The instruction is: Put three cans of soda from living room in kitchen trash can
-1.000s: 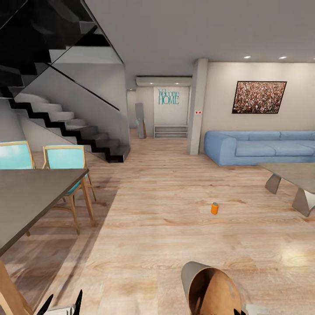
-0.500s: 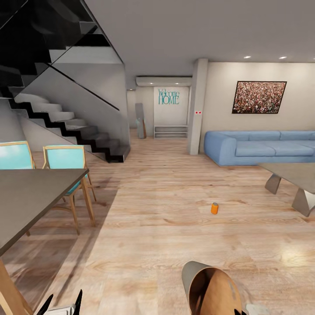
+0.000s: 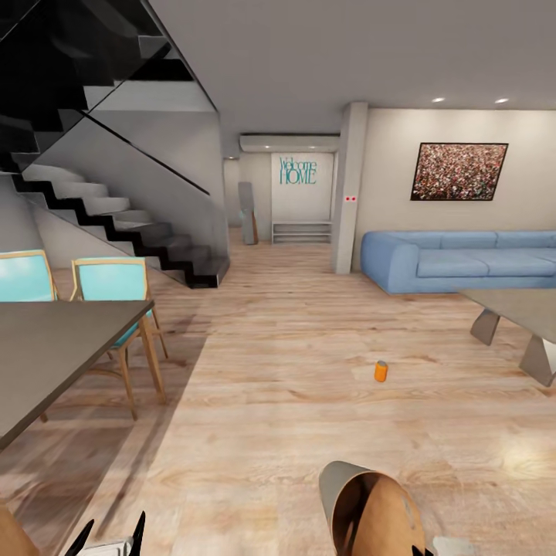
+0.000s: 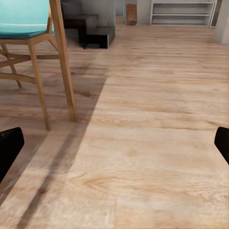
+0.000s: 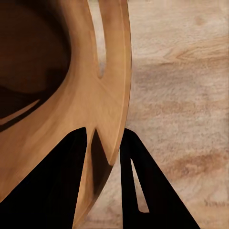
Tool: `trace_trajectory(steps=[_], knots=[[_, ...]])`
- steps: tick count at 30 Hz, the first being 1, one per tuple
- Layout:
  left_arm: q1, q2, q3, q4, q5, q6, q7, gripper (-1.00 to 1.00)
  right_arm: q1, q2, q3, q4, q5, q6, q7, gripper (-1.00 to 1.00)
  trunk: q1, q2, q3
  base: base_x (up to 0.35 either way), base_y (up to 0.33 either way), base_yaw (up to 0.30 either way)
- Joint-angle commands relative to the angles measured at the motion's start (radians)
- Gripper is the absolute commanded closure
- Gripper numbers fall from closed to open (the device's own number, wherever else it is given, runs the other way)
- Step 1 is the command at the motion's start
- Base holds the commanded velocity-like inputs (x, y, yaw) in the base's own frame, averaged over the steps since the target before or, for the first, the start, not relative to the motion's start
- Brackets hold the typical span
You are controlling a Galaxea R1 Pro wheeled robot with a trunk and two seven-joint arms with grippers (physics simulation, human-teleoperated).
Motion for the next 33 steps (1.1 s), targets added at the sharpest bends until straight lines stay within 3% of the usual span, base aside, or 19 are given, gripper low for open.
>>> trace_trajectory(steps=[1,12,14,18,21,22,25,33], knots=[[0.0,0.0,0.0,0.0,0.0,0.0,0.0,-1.0,-0.001,0.0,-0.001,-0.002,-0.004,0.0,0.004,1.0,0.0,0.0,0.0,0.303,0.0,0.0],[0.0,0.0,0.0,0.0,0.0,0.0,0.0,-1.0,-0.001,-0.005,-0.005,-0.002,-0.004,0.0,0.003,1.0,0.0,0.0,0.0,0.319,0.0,0.0],[0.0,0.0,0.0,0.0,0.0,0.0,0.0,-1.0,-0.001,-0.009,-0.022,-0.002,-0.003,0.0,0.002,1.0,0.0,0.0,0.0,0.322,0.0,0.0],[0.0,0.0,0.0,0.0,0.0,0.0,0.0,-1.0,-0.001,-0.023,-0.1,-0.002,-0.002,0.0,0.003,1.0,0.0,0.0,0.0,0.322,0.0,0.0],[0.0,0.0,0.0,0.0,0.0,0.0,0.0,-1.0,-0.001,-0.041,-0.202,-0.001,-0.003,0.0,0.003,1.0,0.0,0.0,0.0,0.322,0.0,0.0],[0.0,0.0,0.0,0.0,0.0,0.0,0.0,-1.0,-0.001,-0.044,-0.217,-0.001,-0.004,0.0,0.003,1.0,0.0,0.0,0.0,0.322,0.0,0.0],[0.0,0.0,0.0,0.0,0.0,0.0,0.0,-1.0,-0.001,-0.049,-0.252,0.0,-0.003,0.0,0.004,1.0,0.0,0.0,0.0,0.322,0.0,0.0],[0.0,0.0,0.0,0.0,-0.001,0.0,0.0,-1.0,-0.001,-0.048,-0.263,0.004,0.009,0.0,0.004,1.0,0.0,0.0,0.0,0.322,0.0,0.0]])
